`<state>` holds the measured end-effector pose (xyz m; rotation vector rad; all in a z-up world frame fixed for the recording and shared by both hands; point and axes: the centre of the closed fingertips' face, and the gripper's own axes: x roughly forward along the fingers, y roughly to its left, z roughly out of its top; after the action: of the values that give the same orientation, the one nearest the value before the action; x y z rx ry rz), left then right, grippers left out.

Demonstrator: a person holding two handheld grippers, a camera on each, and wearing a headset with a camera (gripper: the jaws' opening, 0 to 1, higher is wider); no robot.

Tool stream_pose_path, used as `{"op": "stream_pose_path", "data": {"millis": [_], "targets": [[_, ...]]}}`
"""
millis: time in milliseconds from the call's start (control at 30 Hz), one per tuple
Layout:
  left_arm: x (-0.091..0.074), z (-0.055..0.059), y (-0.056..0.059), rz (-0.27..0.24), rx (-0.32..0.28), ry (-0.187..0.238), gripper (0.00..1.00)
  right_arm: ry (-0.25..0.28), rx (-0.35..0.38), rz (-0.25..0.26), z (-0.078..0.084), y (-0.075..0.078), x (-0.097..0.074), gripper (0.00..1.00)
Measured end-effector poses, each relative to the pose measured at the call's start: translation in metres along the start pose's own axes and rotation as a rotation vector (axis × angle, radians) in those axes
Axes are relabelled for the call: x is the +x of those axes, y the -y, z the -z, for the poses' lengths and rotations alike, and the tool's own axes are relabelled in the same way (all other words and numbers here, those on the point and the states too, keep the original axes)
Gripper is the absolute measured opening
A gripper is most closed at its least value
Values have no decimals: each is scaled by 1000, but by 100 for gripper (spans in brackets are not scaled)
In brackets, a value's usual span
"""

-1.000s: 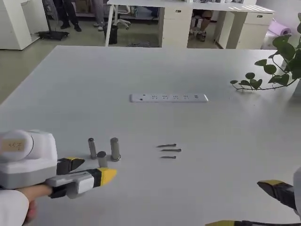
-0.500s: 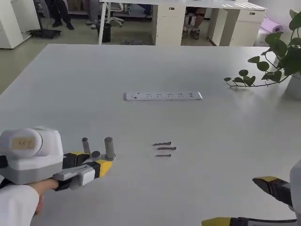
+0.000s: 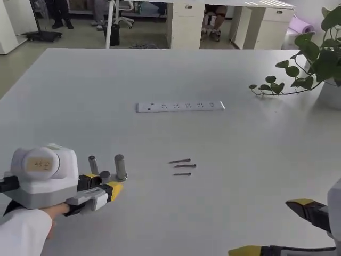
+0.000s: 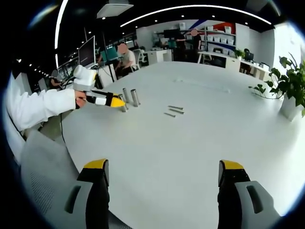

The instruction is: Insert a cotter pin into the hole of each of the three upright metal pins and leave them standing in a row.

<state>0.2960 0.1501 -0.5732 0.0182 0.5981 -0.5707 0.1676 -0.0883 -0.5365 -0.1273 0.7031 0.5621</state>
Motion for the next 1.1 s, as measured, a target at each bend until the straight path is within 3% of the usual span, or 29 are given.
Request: {"op": "stream_pose_path", "data": {"millis": [167,667,800,867,1000,1033,1100], "targets": [[-1,-1,-7,-20,9,3,13,7,-2,17,-1,2,-1,94],[1,-3,-7,-38,95,8,11,14,-2,16,-2,2,-1,93],[1,-3,-8,-65,86,16,11,15,-2,13,-2,1,-1,93],[1,-3,-10,-84,48,19,11,14,-4,12,-2,1,-1,92],[-1,-3,-9,-95,74,13,11,15,-6,16,-3,3,-2,92],[-3,-3,-10,-115,55,14,11,15,-5,17,-3,4,-2,92],[-8,-8,-9,-120,60,35,10,14,-4,23,-3,5,-3,92]]}}
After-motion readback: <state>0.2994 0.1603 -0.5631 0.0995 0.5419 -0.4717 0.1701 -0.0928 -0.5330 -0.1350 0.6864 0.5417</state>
